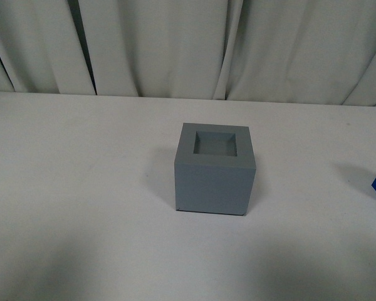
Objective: Insert blue part into gray base
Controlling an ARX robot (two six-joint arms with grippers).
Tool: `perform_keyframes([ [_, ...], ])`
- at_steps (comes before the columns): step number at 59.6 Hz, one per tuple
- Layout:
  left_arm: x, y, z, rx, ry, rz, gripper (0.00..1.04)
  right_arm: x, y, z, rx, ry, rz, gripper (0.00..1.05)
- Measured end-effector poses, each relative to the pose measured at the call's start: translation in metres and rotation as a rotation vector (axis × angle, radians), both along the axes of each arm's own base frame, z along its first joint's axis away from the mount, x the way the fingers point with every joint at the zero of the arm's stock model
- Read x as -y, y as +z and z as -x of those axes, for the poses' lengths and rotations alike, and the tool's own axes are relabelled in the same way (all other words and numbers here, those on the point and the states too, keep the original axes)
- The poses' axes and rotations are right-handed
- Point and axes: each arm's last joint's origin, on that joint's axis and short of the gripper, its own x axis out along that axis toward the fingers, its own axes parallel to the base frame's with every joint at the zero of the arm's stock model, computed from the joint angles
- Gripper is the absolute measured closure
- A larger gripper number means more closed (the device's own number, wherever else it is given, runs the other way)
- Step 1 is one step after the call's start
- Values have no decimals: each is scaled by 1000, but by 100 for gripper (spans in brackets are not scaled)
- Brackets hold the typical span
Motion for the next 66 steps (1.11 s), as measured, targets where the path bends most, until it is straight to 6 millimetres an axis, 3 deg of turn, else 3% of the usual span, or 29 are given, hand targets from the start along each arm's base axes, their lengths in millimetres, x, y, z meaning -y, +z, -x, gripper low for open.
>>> perform_keyframes([
  [45, 0, 0, 0, 0, 0, 0, 6, 0, 0, 0, 0, 0, 0, 9],
  [48, 0, 0, 0, 0, 0, 0, 6, -1, -2, -1, -78, 44, 43, 9],
  [55, 0, 0, 0, 0, 0, 0, 6, 2, 2, -14, -207, 17, 73, 9],
  [66, 0, 0, 0, 0, 0, 0, 6, 8, 25, -54, -359, -34, 50, 9],
])
